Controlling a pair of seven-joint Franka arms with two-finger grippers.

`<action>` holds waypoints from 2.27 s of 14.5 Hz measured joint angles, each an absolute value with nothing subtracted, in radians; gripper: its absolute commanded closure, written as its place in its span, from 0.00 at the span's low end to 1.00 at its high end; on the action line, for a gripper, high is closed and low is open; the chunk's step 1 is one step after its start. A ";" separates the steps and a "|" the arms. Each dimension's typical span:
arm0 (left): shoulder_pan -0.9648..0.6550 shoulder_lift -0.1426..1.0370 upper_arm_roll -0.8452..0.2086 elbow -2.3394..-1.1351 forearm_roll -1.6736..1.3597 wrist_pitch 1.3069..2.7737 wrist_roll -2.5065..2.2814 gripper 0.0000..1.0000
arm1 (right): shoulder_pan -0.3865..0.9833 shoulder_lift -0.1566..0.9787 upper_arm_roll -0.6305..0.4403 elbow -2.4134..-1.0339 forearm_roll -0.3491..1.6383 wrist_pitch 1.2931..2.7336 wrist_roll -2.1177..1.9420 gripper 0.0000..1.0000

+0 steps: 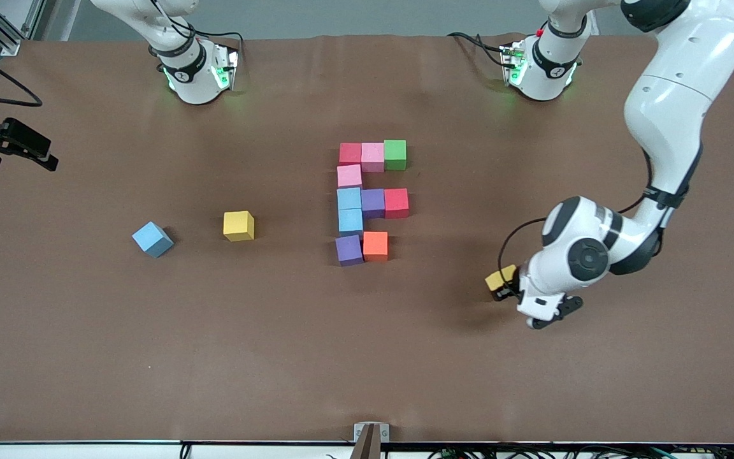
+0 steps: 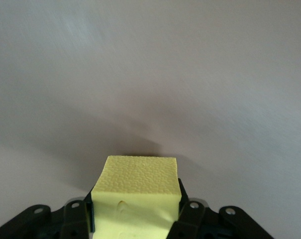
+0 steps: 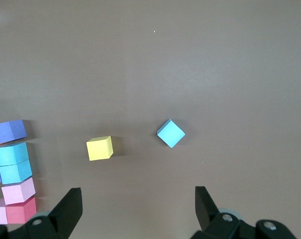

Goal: Arrange 11 blocks into digit 3
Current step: 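Carry the yellow cube with the left gripper toward the orange cube, then lower the yellow cube beside the orange cube with the left gripper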

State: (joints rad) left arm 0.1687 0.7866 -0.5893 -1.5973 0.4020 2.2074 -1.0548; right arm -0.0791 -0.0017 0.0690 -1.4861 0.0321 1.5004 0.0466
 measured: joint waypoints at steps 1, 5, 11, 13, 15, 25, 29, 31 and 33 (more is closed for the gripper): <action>0.141 0.786 -0.590 -1.596 0.402 2.207 -1.137 0.85 | -0.079 -0.002 0.069 -1.486 0.032 1.500 0.047 0.00; 0.030 0.786 -0.589 -1.587 0.402 2.207 -1.436 0.87 | -0.079 -0.002 0.069 -1.486 0.032 1.500 0.047 0.00; -0.031 0.791 -0.583 -1.583 0.402 2.262 -1.789 0.87 | -0.079 -0.002 0.070 -1.486 0.032 1.500 0.047 0.00; -0.067 0.798 -0.559 -1.578 0.402 2.287 -1.920 0.87 | -0.079 -0.002 0.070 -1.486 0.032 1.500 0.047 0.00; -0.128 0.804 -0.520 -1.571 0.402 2.295 -2.052 0.87 | -0.079 -0.002 0.070 -1.486 0.032 1.500 0.047 0.00; -0.214 0.807 -0.495 -1.559 0.402 2.296 -2.440 0.87 | -0.079 -0.002 0.070 -1.486 0.032 1.500 0.047 0.00; -0.248 0.808 -0.494 -1.560 0.402 2.296 -2.472 0.87 | -0.079 -0.002 0.070 -1.486 0.032 1.500 0.047 0.00; -0.251 0.811 -0.494 -1.561 0.402 2.296 -2.474 0.87 | -0.079 -0.002 0.070 -1.486 0.032 1.500 0.047 0.00; -0.251 0.815 -0.493 -1.561 0.402 2.296 -2.476 0.87 | -0.079 -0.002 0.070 -1.486 0.032 1.500 0.047 0.00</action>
State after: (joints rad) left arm -0.2506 0.8152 -0.4932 -1.5608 0.4019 2.2962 -2.4757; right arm -0.0790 -0.0017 0.0701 -1.4861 0.0322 1.5004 0.0466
